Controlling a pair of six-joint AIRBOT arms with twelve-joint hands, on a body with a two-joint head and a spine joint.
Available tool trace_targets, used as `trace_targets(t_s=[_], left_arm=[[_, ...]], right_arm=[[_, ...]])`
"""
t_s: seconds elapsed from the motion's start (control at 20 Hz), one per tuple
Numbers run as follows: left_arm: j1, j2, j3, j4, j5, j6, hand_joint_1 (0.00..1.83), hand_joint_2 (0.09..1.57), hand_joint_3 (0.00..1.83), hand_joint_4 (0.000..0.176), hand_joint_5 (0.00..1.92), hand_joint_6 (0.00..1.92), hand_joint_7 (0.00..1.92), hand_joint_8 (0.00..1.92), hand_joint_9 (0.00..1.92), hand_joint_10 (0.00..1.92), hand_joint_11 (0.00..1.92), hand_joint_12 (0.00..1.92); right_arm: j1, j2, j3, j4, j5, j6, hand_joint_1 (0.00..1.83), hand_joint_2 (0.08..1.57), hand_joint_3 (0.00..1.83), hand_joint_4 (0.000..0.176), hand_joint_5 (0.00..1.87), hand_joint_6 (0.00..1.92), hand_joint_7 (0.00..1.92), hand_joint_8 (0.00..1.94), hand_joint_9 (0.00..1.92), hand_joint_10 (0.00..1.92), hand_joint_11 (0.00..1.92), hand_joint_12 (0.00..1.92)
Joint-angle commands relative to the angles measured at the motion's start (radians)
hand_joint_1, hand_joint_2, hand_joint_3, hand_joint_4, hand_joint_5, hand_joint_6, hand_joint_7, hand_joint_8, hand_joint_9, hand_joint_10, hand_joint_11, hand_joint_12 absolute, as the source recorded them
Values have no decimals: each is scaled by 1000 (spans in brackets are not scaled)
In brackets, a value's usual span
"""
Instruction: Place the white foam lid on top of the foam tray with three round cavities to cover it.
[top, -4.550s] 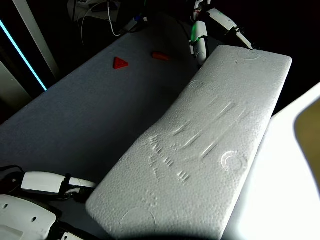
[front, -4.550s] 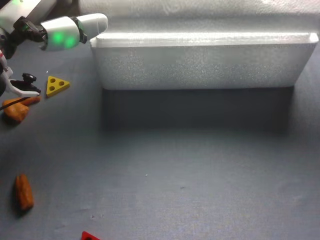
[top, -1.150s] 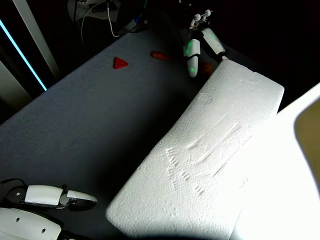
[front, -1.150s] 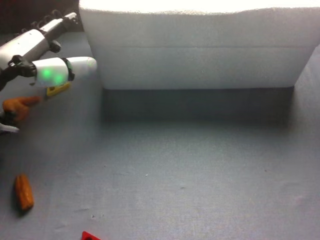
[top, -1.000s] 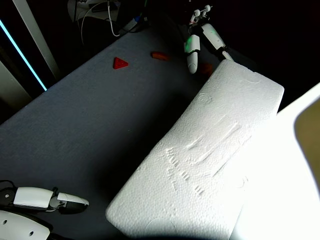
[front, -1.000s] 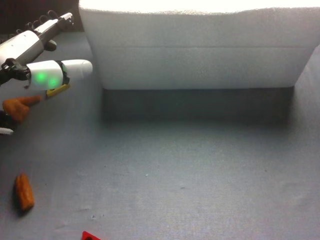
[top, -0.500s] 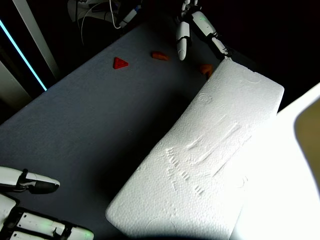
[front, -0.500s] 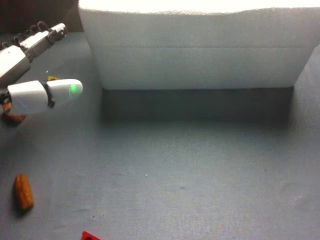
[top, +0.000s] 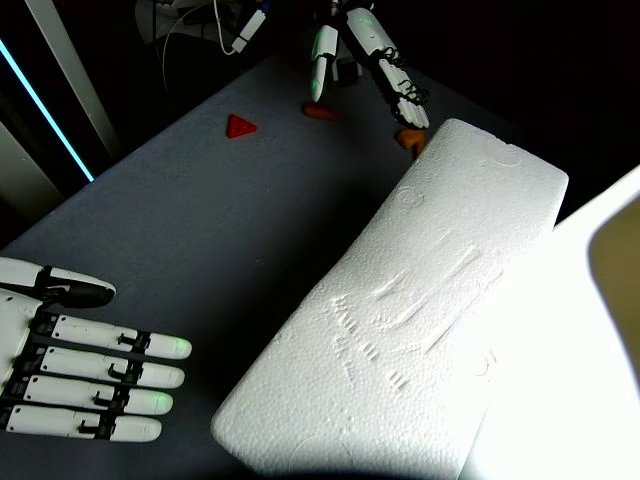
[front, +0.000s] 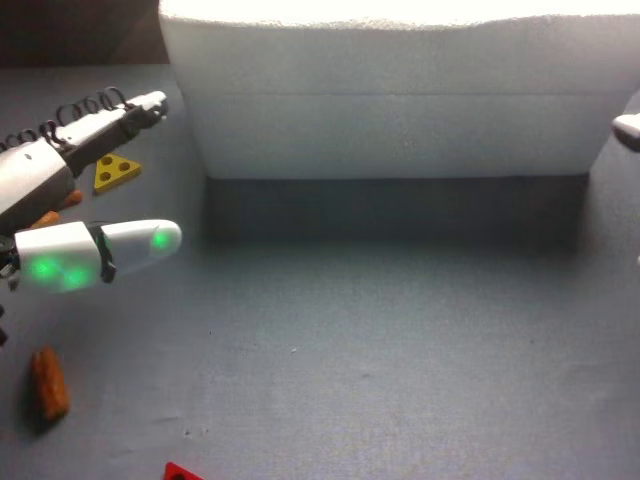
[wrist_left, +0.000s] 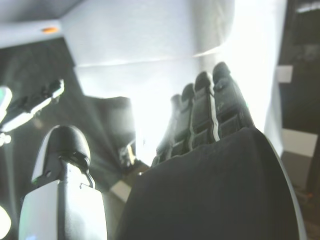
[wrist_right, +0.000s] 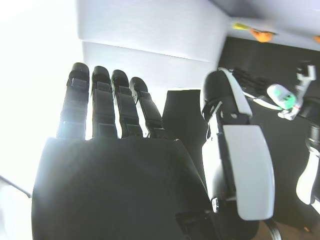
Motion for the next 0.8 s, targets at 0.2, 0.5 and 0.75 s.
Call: trace_targets(t_s=[0.2, 0.5, 0.75], left_arm=[[-27, -8, -21, 85, -159, -49, 267, 1191, 17, 27, 0, 0, 0, 0, 0, 0, 3, 1], [-103, -37, -21, 214, -139, -104, 239, 1239, 22, 37, 0, 0, 0, 0, 0, 0, 0, 0], [-139, -59, -12, 259, -126, -129, 246, 1262, 24, 15, 0, 0, 0, 0, 0, 0, 0, 0]], right_arm=[[-3, 2, -12, -94, 152, 68, 397, 1355, 0, 0, 0, 0, 0, 0, 0, 0, 0, 109], [-2, 3, -24, -179, 185, 121, 240, 1354, 5, 13, 0, 0, 0, 0, 0, 0, 0, 368], [-2, 7, -27, -190, 197, 129, 227, 1360, 0, 0, 0, 0, 0, 0, 0, 0, 0, 529]])
